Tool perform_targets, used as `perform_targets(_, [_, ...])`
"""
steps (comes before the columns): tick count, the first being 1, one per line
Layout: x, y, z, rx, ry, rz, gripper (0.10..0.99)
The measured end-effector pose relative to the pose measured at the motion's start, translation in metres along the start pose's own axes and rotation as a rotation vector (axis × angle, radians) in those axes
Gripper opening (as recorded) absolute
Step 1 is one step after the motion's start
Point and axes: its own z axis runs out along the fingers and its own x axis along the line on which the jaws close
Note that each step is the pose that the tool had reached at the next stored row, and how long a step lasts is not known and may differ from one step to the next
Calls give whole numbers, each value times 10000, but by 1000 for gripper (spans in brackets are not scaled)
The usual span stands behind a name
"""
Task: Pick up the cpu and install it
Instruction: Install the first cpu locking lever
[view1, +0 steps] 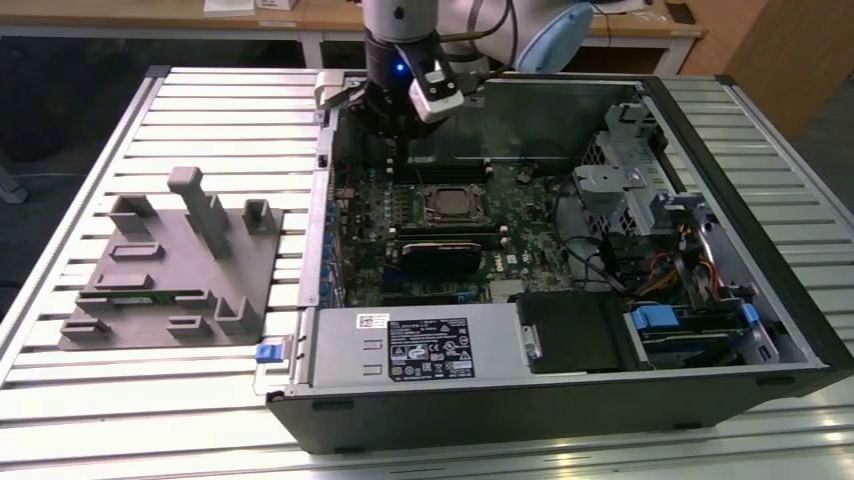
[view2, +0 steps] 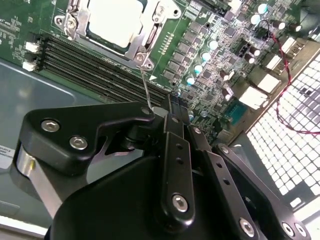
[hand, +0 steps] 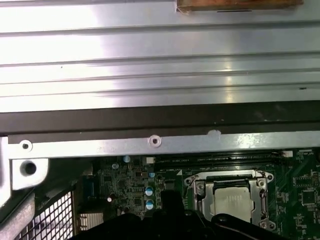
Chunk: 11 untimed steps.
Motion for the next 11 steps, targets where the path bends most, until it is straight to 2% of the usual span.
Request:
perform_targets(6, [-76,15,2,0,0,1,106])
perform_targets(11, [-229,28,5,0,1,0,106])
